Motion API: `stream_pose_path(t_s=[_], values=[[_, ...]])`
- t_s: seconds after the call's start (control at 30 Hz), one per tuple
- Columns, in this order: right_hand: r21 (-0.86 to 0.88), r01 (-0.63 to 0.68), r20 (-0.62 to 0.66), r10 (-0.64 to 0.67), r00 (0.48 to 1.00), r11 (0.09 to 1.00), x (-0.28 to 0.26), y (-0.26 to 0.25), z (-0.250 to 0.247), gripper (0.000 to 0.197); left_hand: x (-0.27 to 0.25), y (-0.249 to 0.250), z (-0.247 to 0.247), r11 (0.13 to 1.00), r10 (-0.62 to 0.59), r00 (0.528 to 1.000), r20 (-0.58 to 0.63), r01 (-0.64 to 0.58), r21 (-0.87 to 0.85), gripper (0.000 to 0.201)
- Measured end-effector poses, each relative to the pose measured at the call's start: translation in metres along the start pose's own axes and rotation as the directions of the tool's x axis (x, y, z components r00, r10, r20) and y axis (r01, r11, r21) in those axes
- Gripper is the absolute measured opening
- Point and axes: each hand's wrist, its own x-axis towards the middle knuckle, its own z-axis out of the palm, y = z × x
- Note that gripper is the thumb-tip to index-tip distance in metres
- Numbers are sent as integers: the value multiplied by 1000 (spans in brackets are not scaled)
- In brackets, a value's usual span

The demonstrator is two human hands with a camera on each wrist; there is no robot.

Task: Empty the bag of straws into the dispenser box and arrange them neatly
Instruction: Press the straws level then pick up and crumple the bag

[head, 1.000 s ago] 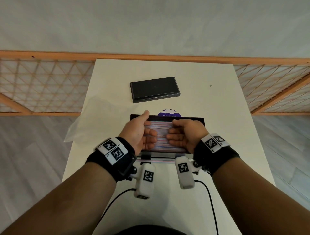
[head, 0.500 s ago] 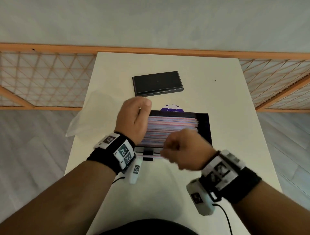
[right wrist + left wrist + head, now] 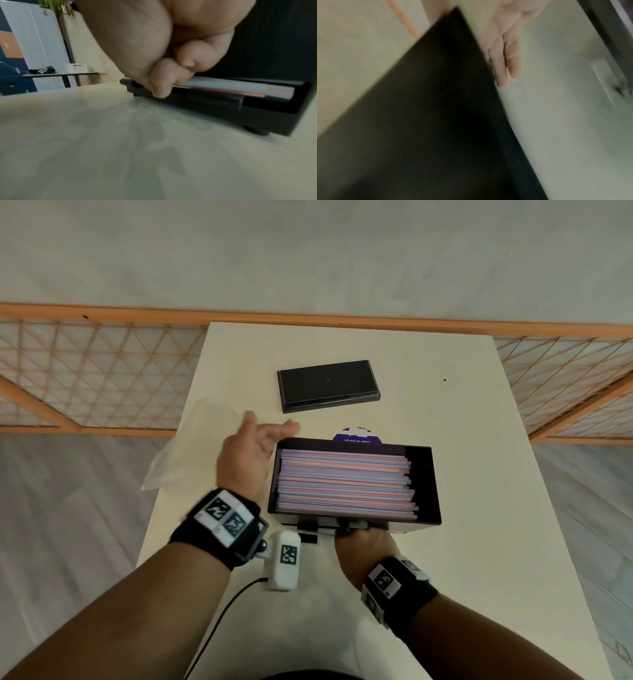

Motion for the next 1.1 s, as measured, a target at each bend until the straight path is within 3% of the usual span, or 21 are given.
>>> stream_pose_path(t_s=[0.07,0.1,0.13,0.17,0.23,0.33,0.4,0.5,0.57,0.67,0.8,0.87,1.0,1.1], values=[[-110,17,54,-11,998,994,-12,-5,-9,12,0,12,-11,976,-36,997,-65,21,-216,68],[-109,51,58,-45,997,993,-21,-8,-21,4,-2,17,-15,976,-30,997,-71,13,-219,68],[-75,67,21,-65,998,995,-29,-6,-25,16,-3,21,-18,982,-17,998,-64,4,-190,68],[-56,73,-59,-76,995,996,-36,0,-24,21,-2,23,-20,989,-2,998,-55,-6,-148,69],[-63,49,-193,-60,979,997,-62,-1,-44,8,-2,27,-21,997,23,999,-39,-25,-71,69],[-15,-25,-428,16,904,1000,-76,9,-61,28,-4,27,-17,997,67,998,-22,-67,-34,69],[-1,-72,-488,62,870,997,-68,17,-76,28,-6,27,-12,997,79,996,-31,-80,-18,68],[-61,-100,-461,61,885,993,-49,16,-102,32,-9,26,-2,997,79,996,-40,-78,24,67],[-3,-103,-477,89,874,995,-39,16,-104,25,-11,25,1,995,91,995,-44,-89,52,65],[252,7,-470,116,875,968,-39,27,-106,20,-12,25,-2,992,96,992,-79,-89,90,60],[657,53,-379,269,886,752,-26,49,-102,11,-15,31,-2,990,89,990,-108,-75,123,46],[664,21,-387,321,864,747,-14,55,-97,6,-17,35,4,993,32,996,-83,-22,114,42],[567,-57,-335,294,895,822,8,54,-85,6,-24,35,22,987,-111,994,-2,110,114,41],[642,-47,-313,318,895,765,15,51,-80,3,-30,29,32,978,-172,984,36,166,125,42]])
